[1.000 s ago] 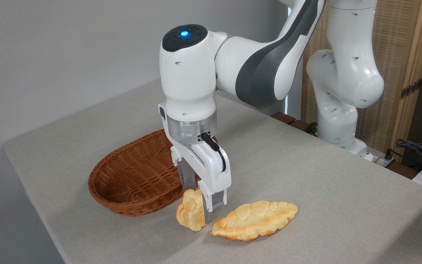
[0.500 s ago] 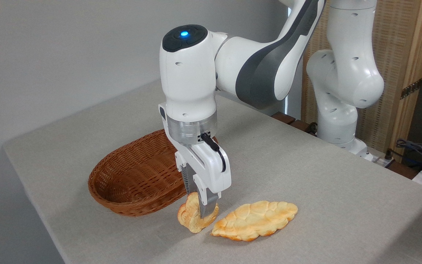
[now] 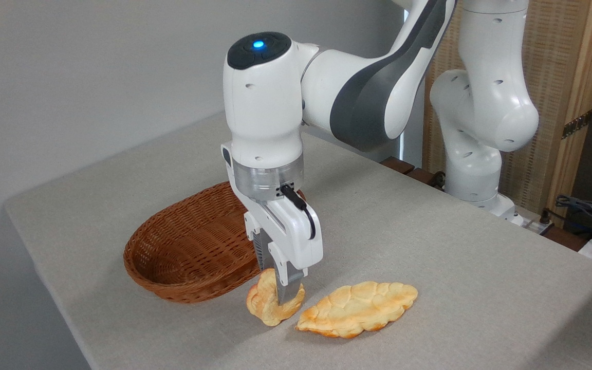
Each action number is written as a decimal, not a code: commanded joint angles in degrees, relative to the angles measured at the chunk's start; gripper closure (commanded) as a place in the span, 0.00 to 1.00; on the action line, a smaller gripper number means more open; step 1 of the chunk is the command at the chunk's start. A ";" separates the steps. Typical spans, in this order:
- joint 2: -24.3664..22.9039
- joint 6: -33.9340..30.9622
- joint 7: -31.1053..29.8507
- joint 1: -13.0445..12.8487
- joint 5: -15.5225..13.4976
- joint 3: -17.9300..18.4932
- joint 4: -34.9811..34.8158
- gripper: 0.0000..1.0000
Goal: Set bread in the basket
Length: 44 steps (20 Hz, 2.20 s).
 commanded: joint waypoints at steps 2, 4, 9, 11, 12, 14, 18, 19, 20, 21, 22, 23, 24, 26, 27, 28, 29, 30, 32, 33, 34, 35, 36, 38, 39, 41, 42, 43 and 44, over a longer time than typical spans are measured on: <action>-1.26 0.86 0.63 0.00 -0.35 0.25 2.16 0.54; -1.44 0.86 0.63 -0.09 -0.53 0.16 2.69 0.54; -2.14 0.86 -0.07 -0.17 -9.47 -0.01 7.17 0.52; -2.23 0.86 -0.95 -0.35 -11.94 -0.54 8.22 0.50; -2.23 0.86 -1.91 -0.87 -12.30 -0.80 8.49 0.45; -2.23 0.86 -4.45 -0.88 -12.31 -2.90 8.58 0.33; -2.14 0.86 -11.13 -0.96 -12.39 -6.77 8.41 0.10; -2.06 0.77 -12.80 -0.97 -12.39 -8.09 8.32 0.07; -1.97 0.77 -13.69 -0.88 -12.39 -8.45 8.32 0.06; -1.97 0.60 -15.79 -0.96 -12.39 -9.06 8.23 0.03; -1.88 0.51 -18.24 -0.97 -12.39 -9.76 8.15 0.01; -1.88 0.42 -19.31 -0.97 -12.39 -9.94 8.14 0.00; -1.88 0.25 -20.98 -0.97 -12.39 -10.21 8.14 0.00; -1.79 0.25 -21.26 -0.97 -12.22 -10.65 8.06 0.00; -1.70 0.16 -21.00 -0.88 -12.22 -10.82 8.06 0.00; -1.70 0.16 -20.82 -0.88 -12.22 -10.83 8.06 0.00; -1.79 0.07 -20.64 -0.70 -11.96 -10.74 8.06 0.00; -1.79 0.07 -20.55 -0.61 -11.87 -10.56 8.14 0.00; -2.05 0.16 -20.55 -0.09 -11.69 -10.12 8.49 0.00; -2.14 0.16 -20.47 -0.09 -11.69 -9.95 8.58 0.00; -2.23 0.16 -20.55 -0.09 -11.60 -8.82 8.84 0.00; -2.40 0.16 -20.55 -0.09 -11.52 -8.11 8.85 0.00; -2.49 0.25 -20.64 -0.09 -10.91 -7.23 9.02 0.00; -2.58 -0.02 -20.90 -0.09 -7.41 -6.35 9.81 0.00; -2.76 -0.19 -20.99 -0.09 -6.08 -6.08 9.81 0.00; -3.11 -1.16 -21.26 -0.09 -3.35 -5.90 9.99 0.00; -3.11 -2.20 -21.26 -0.09 -1.95 -5.82 9.99 0.00; -3.11 -2.91 -21.17 -0.09 -0.98 -5.90 9.99 0.00; -3.20 -4.14 -20.56 -0.09 1.21 -5.82 9.99 0.00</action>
